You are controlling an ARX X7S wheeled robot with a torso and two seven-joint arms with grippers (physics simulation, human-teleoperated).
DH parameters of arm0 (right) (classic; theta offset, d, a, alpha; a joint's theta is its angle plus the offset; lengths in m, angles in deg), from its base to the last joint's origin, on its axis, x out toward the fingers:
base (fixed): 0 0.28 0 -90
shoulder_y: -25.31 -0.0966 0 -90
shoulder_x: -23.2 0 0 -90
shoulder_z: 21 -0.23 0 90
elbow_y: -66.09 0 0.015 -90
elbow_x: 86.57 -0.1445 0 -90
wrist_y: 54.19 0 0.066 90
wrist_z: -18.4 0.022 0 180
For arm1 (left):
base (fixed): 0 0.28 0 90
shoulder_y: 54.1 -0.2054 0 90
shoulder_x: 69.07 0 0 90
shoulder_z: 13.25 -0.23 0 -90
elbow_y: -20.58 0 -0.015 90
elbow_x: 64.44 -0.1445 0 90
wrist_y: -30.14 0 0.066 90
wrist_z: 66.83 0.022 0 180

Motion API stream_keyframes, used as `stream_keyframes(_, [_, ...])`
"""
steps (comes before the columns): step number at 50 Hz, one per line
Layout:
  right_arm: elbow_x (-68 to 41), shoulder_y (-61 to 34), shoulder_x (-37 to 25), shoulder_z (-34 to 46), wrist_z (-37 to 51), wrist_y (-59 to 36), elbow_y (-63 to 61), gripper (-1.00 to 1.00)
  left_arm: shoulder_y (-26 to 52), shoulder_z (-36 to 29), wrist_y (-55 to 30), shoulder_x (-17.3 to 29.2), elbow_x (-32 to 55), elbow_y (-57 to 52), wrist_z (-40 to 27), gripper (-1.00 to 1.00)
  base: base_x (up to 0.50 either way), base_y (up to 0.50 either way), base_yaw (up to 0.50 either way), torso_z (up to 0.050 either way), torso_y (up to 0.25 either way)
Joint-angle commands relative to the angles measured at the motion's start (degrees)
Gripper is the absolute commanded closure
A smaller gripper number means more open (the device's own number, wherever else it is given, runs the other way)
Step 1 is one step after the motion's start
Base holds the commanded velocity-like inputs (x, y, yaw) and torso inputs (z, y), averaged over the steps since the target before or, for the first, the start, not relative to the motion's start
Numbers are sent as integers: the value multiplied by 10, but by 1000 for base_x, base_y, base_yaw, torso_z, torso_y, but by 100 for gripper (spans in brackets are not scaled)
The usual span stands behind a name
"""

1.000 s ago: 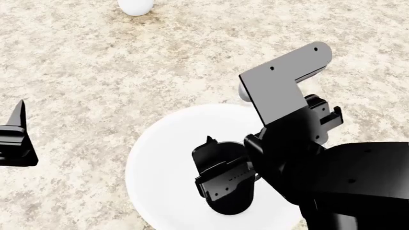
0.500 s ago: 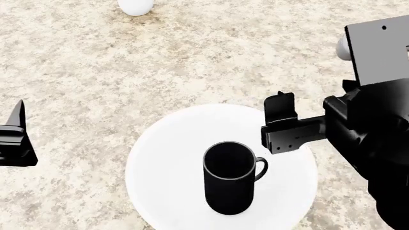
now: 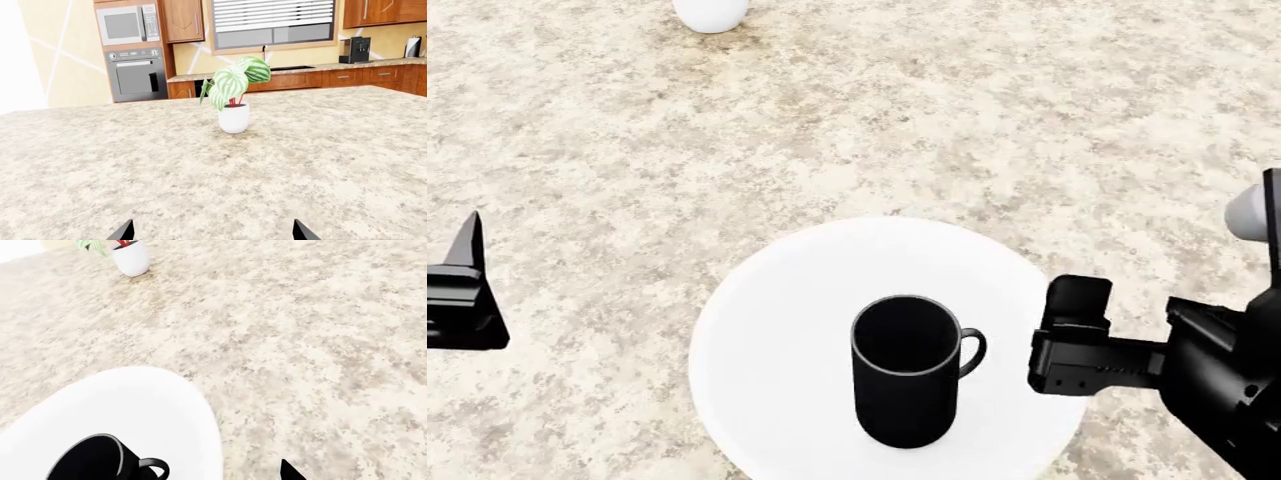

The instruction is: Place the cup inside the bowl on the dining table and move the bowl to any counter.

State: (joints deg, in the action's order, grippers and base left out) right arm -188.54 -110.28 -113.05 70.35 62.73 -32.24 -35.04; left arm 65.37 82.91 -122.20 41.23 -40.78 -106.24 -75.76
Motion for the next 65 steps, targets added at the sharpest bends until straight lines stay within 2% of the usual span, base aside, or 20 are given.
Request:
stream_keyframes(1, [-51,53,8,-28,3,29,30,-100,-5,0,8,-2,-2,2,0,-100,0,0,0,0,0])
stream_keyframes(14, [-32,84,12,-28,-12,38,46,-100,-6,8,6,3,4,0,1,-100,0,0,0,0,0])
stream_keyframes(65, [51,70,68,33,-119,50,127,-100,-5,1,6,4,13,-1,-12,-100,0,0,0,0,0])
